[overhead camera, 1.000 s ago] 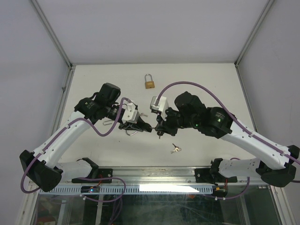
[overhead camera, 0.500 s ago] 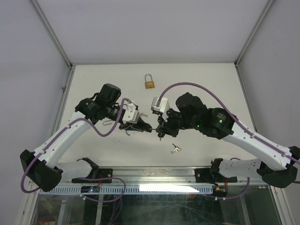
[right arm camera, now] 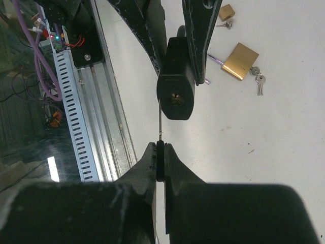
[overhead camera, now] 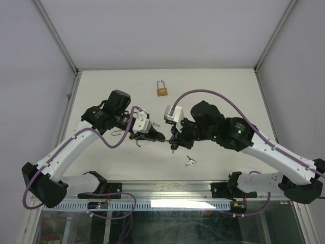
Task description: Unlock with the key
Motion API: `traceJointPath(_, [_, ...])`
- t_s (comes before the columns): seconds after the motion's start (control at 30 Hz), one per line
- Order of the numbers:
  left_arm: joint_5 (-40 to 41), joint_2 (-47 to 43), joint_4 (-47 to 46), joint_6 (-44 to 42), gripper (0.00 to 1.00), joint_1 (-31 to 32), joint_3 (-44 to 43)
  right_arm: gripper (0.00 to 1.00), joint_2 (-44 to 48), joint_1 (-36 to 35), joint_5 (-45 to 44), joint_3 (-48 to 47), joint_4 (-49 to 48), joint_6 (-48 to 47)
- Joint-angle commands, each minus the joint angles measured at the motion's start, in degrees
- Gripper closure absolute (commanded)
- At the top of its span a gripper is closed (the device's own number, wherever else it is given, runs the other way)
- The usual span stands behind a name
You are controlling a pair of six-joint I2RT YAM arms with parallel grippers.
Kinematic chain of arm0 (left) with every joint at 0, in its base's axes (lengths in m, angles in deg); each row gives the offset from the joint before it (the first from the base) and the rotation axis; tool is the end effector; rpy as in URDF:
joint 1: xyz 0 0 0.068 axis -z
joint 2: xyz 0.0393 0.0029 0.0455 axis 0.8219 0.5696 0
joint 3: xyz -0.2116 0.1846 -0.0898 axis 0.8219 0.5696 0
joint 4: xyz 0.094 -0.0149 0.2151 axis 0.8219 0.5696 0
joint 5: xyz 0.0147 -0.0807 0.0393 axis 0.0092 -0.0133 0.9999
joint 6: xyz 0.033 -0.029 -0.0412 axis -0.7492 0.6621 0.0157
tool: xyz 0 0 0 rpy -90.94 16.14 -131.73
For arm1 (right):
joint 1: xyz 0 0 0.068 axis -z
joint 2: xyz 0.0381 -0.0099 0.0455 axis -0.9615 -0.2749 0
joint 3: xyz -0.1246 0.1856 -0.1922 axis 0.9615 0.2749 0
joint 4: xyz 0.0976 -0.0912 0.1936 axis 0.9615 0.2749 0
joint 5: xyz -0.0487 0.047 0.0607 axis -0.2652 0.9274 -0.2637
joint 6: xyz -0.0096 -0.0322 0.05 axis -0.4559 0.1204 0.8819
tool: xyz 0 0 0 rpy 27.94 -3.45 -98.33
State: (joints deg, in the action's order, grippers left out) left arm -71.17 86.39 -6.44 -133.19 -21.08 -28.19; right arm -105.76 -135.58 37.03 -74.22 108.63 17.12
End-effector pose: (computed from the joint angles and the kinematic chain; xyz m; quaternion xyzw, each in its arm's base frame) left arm 0.1362 -0.1379 0.3590 0.7098 0.4589 -0.3835 0.3721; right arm 0.0807 0.1701 0.4083 -0.5550 0.6858 0.2925 0.3688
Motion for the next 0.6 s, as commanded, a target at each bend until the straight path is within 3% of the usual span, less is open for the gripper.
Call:
traceJointPath(0.0, [-4.42,-1.49,-4.11,0.05,1.00,0.38,-1.13,1.00,-0.07,-0.40,-1.55,-1.78,-2.29,-0.67])
traceJointPath(0.57, [-3.72,-1.21,-4.15,0.54,1.00,0.60,-1.40,1.00,-0.12,-0.28,-1.67,-2.70,-3.35,-0.85])
